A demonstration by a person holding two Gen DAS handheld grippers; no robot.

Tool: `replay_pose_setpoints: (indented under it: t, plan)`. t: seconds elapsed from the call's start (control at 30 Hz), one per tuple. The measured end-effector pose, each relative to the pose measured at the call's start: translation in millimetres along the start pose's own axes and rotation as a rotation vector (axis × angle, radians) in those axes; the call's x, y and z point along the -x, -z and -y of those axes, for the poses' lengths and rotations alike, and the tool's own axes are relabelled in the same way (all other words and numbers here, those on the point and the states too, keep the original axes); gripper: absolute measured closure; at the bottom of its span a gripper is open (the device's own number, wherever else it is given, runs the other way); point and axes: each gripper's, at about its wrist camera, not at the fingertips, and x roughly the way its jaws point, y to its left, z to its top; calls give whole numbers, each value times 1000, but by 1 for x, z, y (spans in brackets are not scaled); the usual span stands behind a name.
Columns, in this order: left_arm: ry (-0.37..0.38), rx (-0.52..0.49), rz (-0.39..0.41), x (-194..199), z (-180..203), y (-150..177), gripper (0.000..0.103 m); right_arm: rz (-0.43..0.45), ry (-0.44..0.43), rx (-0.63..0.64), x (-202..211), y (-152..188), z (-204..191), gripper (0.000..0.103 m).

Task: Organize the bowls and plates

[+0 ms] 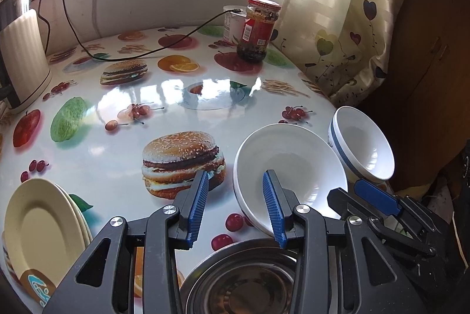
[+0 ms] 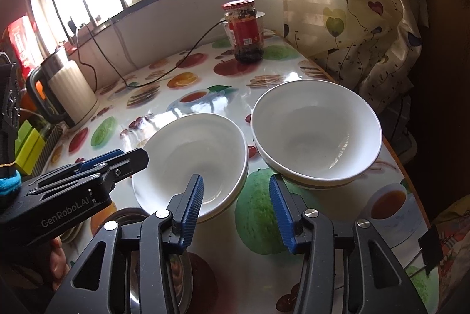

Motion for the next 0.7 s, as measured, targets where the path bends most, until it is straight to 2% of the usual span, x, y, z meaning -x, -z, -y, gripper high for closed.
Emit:
replay_pose_setpoints:
  t: [0.13, 0.3, 0.53, 0.7]
  plan:
    - [-1, -8, -9, -5, 2, 0, 63, -1, -1, -4, -3, -2, 1, 64]
    - [-9, -5, -13, -8, 2, 0, 64, -2, -9, -9, -6, -4, 2, 67]
    - [-12, -8, -18, -11, 3, 0, 78, -7, -13, -21, -11, -4, 4, 72]
    - [-14, -13, -24, -12, 4, 0, 83, -5, -17, -32, -11, -3, 6, 79]
